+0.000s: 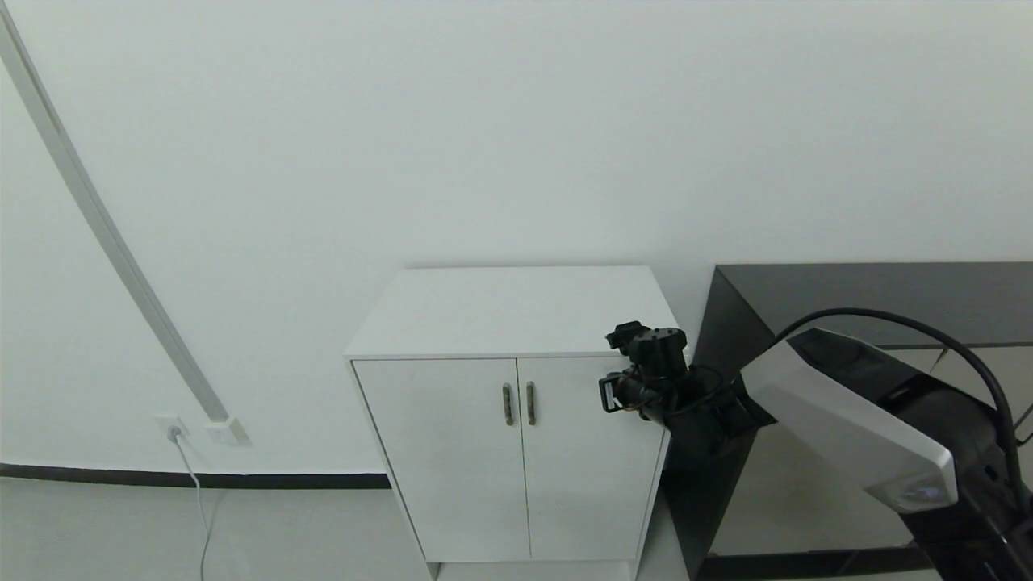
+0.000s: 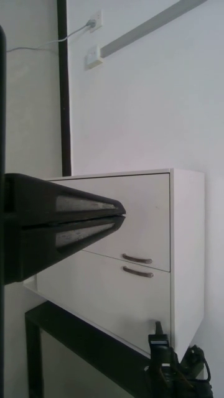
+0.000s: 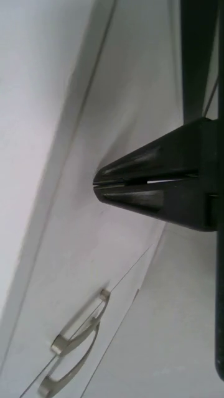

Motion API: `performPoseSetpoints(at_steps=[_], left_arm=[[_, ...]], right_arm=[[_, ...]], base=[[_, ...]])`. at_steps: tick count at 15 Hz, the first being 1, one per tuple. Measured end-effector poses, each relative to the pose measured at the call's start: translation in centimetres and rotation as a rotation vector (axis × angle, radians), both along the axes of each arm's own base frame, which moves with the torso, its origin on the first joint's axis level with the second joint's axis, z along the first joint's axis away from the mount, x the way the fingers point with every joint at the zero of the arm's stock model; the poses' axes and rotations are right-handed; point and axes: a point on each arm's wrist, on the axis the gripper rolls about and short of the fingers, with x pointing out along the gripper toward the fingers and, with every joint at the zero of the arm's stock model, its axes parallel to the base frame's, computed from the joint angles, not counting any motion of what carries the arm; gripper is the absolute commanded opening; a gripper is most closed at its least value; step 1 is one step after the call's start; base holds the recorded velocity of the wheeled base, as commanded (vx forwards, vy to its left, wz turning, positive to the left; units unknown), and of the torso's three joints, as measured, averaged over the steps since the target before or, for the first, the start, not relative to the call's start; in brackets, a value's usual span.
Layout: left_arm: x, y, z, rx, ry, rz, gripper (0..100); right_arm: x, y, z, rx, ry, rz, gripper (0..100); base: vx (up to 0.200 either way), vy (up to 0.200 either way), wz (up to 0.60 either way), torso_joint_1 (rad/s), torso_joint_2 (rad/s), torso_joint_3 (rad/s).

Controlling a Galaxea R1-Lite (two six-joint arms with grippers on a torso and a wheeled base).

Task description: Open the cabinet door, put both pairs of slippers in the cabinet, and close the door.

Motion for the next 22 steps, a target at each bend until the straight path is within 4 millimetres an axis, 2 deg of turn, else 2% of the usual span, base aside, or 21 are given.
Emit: performPoseSetpoints(at_steps=[4,10,16,19,22], left_arm=[[0.0,0.0,0.0,0.000,0.000,0.000,0],[0.0,0.0,0.0,0.001,0.000,-0.002,0],[0.0,0.0,0.0,0.001,0.000,-0.002,0],[0.0,0.0,0.0,0.001,0.000,-0.002,0],[0.0,0.0,0.0,0.001,0.000,-0.003,0]], right_arm=[[-2.3,-1.4,0.9,0.007,-0.005,-0.003,0],[-7.4,-6.2,3.8,0.009,-0.013,-0.047,0],[-14.1,-13.6,8.1,0.001,-0.041,-0.157,0],[-17.6,-16.1,9.9,-0.011,-0.072,-0.193,0],[-22.2,-18.1,10.9,-0.026,-0.100,-0.207,0]], base=[[0.000,0.000,0.00,0.000,0.00,0.000],[0.000,0.000,0.00,0.000,0.00,0.000],[0.000,0.000,0.00,0.000,0.00,0.000],[0.000,0.000,0.00,0.000,0.00,0.000],[0.000,0.000,0.00,0.000,0.00,0.000]])
